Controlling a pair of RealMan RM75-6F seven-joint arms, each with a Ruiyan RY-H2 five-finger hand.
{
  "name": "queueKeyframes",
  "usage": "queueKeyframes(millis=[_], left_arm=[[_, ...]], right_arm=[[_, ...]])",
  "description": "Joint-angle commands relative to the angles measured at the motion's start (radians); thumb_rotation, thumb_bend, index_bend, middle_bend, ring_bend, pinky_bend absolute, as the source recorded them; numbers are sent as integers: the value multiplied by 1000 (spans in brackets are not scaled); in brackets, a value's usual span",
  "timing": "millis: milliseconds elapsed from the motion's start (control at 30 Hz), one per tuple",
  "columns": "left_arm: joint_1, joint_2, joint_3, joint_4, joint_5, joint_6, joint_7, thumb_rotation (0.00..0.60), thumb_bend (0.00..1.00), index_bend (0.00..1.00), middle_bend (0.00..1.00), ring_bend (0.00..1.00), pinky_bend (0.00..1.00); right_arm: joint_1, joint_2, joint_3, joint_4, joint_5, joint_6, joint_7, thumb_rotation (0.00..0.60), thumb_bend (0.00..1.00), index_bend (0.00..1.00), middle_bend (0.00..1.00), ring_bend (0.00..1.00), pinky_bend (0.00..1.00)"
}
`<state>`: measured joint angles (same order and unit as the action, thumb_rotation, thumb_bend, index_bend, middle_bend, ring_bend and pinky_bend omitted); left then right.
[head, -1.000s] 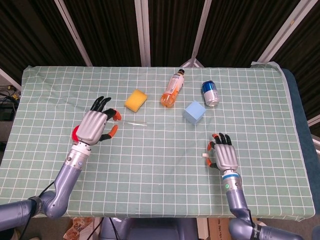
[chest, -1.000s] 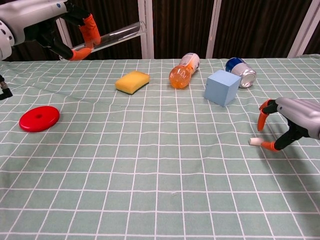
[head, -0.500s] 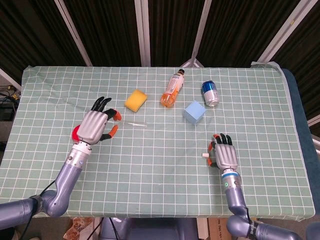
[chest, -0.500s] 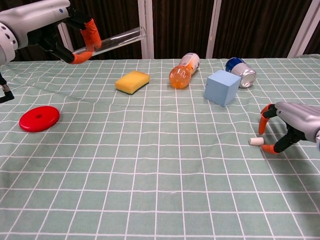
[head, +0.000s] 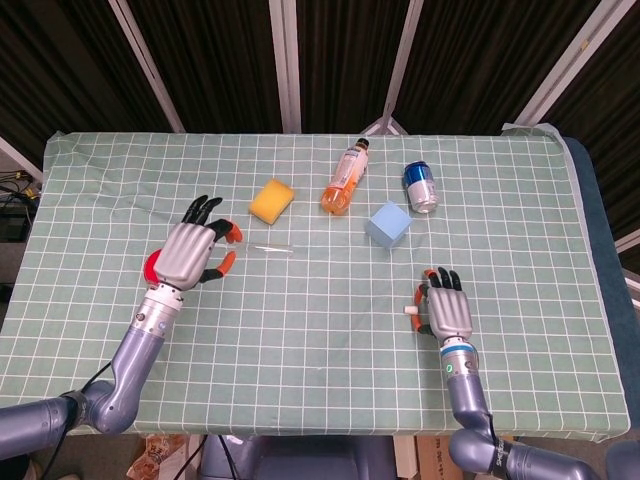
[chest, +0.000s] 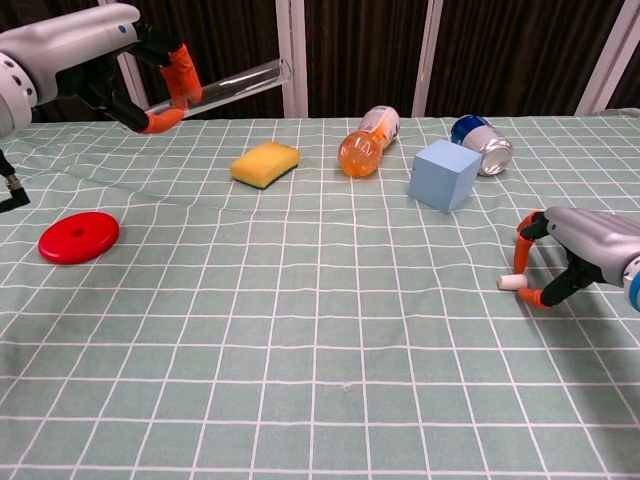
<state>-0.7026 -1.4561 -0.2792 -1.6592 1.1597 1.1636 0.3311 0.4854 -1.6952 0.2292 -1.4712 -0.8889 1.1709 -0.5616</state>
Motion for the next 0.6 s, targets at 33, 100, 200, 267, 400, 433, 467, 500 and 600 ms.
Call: queueKeyframes(millis=[33, 100, 200, 267, 400, 433, 467, 500, 600], left_arm=[[-1, -1, 0, 4, -2, -2, -3, 600, 669, 497, 498, 94, 0], [-2, -1, 3, 8, -3, -4, -5, 600, 669, 497, 498, 94, 0], [-2, -3, 4, 12, -3, -4, -8, 600, 669, 497, 498, 94, 0], [-2, -3, 5, 14, -5, -4, -10, 600, 669, 497, 498, 94, 0], [-4, -7, 3, 18, -11, -5, -12, 600, 669, 497, 498, 94, 0], [-5, -10, 1, 20, -14, -5, -14, 600, 669, 497, 498, 94, 0], [-6, -13, 0, 21, -16, -4, -16, 600, 669, 497, 498, 94, 0], [-8, -20, -3, 26, -19, -4, -20, 600, 669, 497, 498, 94, 0], [-15, -55, -13, 51, -29, -6, -52, 600, 669, 497, 498, 94, 0]], right_arm=[[2, -2, -1, 5, 4, 0, -2, 600, 363, 531, 177, 0, 0], [3, -4, -2, 8, 8, 1, -3, 600, 371, 557, 183, 0, 0], [5, -6, -3, 10, 9, 4, -2, 600, 406, 597, 190, 0, 0], [5, -6, -3, 7, 7, 8, -2, 600, 416, 606, 192, 0, 0], [7, 3, -2, -13, -6, 18, 1, 600, 419, 613, 194, 0, 0], [7, 9, 0, -21, -11, 22, 1, 600, 419, 614, 194, 0, 0], [8, 13, 2, -27, -16, 26, 1, 600, 419, 614, 194, 0, 0], [9, 21, 4, -37, -21, 29, 2, 600, 419, 614, 194, 0, 0], [15, 51, 17, -69, -43, 40, 5, 600, 419, 613, 194, 0, 0]])
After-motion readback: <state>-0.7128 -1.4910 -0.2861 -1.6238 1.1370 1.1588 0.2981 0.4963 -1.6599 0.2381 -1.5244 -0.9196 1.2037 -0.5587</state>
